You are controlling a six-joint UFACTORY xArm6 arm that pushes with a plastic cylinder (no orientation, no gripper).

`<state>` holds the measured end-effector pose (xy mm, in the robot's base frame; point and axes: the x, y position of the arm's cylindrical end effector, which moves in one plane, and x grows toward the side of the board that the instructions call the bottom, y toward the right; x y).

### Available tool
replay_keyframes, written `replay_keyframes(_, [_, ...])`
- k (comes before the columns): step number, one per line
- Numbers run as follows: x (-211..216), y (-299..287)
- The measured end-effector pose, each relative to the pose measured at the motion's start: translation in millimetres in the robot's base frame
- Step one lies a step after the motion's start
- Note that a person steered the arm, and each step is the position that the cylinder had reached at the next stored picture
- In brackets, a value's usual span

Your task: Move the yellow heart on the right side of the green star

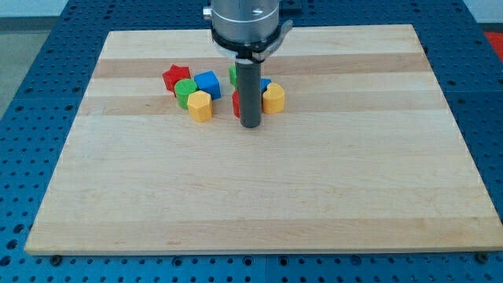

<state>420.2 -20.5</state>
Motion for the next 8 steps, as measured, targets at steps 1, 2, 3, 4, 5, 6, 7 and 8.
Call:
replay_keyframes(1, [-7, -6])
replay_keyframes(2, [-7, -6])
replay_keyframes(3, [7, 5])
replay_keyframes(4, [9, 26])
replay_keyframes(5, [-2, 39])
replay_keyframes(6, [-18, 42])
replay_keyframes(7, [-34, 42])
replay_keyframes(8, [-52, 35])
